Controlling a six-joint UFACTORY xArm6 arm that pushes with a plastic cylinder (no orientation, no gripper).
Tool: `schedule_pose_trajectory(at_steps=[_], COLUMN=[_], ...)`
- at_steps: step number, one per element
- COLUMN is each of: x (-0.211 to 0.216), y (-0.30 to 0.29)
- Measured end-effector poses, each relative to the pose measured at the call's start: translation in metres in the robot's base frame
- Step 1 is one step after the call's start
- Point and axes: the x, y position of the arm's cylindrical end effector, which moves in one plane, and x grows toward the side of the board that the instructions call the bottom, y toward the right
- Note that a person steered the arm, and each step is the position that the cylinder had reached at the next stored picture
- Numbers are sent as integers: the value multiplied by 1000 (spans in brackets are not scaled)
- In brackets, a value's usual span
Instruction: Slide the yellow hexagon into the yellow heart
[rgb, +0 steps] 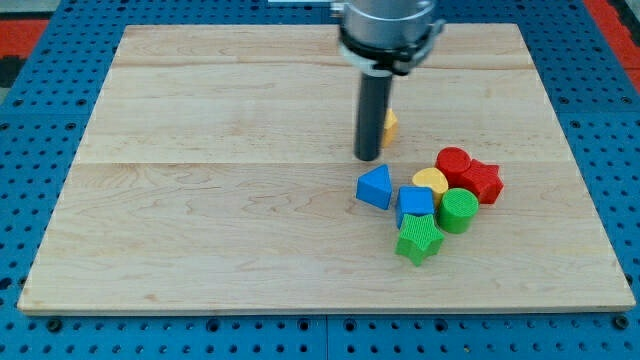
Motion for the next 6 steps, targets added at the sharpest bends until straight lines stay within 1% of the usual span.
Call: schedule_pose_trajectory(at_steps=[1, 2, 3, 4, 5, 6], x=[-37, -87, -55, -90, -94, -51], y=[-15, 55, 68, 48, -7, 19])
